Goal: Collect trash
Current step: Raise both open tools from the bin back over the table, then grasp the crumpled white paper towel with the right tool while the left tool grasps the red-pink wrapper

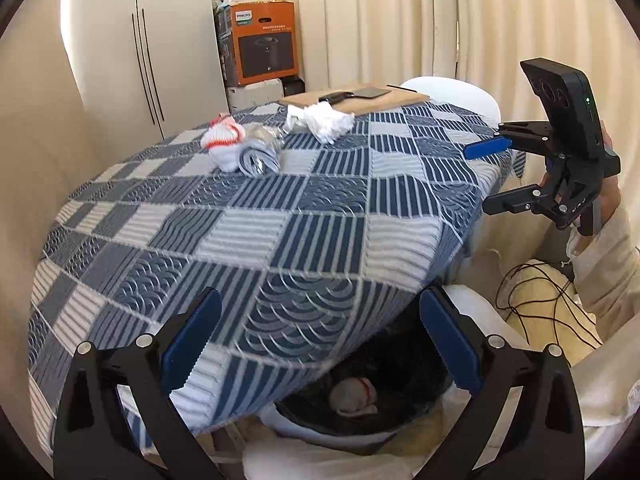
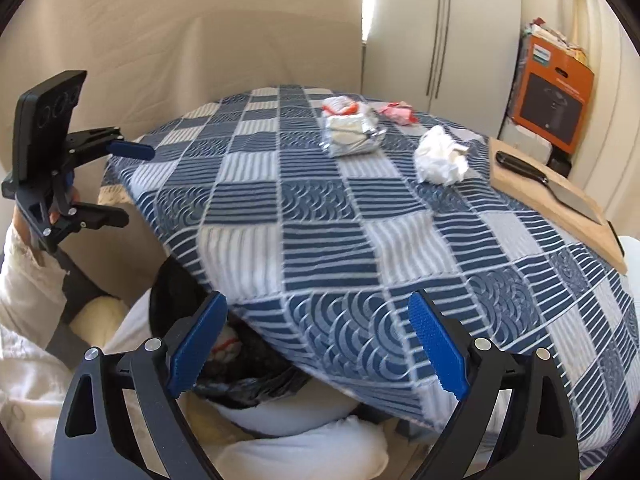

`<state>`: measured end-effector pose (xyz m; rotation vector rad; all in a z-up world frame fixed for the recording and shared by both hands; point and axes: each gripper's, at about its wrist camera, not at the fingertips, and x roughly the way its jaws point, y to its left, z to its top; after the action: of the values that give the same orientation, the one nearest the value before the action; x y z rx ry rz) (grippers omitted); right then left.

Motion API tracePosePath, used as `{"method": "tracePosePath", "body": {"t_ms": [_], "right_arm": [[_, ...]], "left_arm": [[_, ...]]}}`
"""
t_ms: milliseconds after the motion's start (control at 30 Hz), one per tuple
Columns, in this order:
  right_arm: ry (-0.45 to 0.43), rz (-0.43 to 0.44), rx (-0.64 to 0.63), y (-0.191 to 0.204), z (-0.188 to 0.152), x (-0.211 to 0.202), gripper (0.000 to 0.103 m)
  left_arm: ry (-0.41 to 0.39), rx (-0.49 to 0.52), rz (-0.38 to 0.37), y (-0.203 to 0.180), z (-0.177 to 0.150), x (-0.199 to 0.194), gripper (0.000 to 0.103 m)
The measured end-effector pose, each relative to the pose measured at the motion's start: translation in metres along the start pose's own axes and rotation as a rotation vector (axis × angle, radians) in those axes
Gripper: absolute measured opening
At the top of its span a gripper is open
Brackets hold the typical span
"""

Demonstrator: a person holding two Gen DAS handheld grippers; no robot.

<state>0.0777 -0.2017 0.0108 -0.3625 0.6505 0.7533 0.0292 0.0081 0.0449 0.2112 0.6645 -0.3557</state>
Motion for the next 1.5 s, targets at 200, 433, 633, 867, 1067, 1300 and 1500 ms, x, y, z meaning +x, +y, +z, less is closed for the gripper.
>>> {"method": "tracePosePath", "body": {"t_ms": [200, 433, 633, 867, 1067, 1300, 1500], "right_arm": [[-0.002, -0.03, 0.032, -0.021, 0.024, 0.007, 0.088], [0.013, -0.053, 0.063, -0.047, 0.055, 0.025, 0.088], [0.025, -0.06, 0.067, -0.063, 0.078, 0.04, 0.088], [0.034, -0.067, 0.087, -0.085, 0.109, 0.066, 0.088], [0.058, -0.073, 0.108, -0.105, 0.128, 0.095, 0.088], [0.08, -0.073, 0.127, -0.129, 0.139, 0.129, 0.088], [0.111, -0.075, 0.135, -0.144, 0.145, 0.157, 0.088]], "left_arm": [[0.002, -0.022, 0.005, 0.023, 0.03, 0.012, 0.097], [0.02, -0.023, 0.014, 0.052, 0.07, 0.032, 0.097], [0.045, 0.001, 0.027, 0.073, 0.103, 0.049, 0.097], [0.083, 0.025, 0.025, 0.1, 0.145, 0.078, 0.097], [0.113, 0.019, 0.009, 0.127, 0.179, 0.118, 0.097], [0.156, -0.008, 0.014, 0.158, 0.205, 0.179, 0.097], [0.233, -0.003, -0.029, 0.176, 0.219, 0.238, 0.097]]}}
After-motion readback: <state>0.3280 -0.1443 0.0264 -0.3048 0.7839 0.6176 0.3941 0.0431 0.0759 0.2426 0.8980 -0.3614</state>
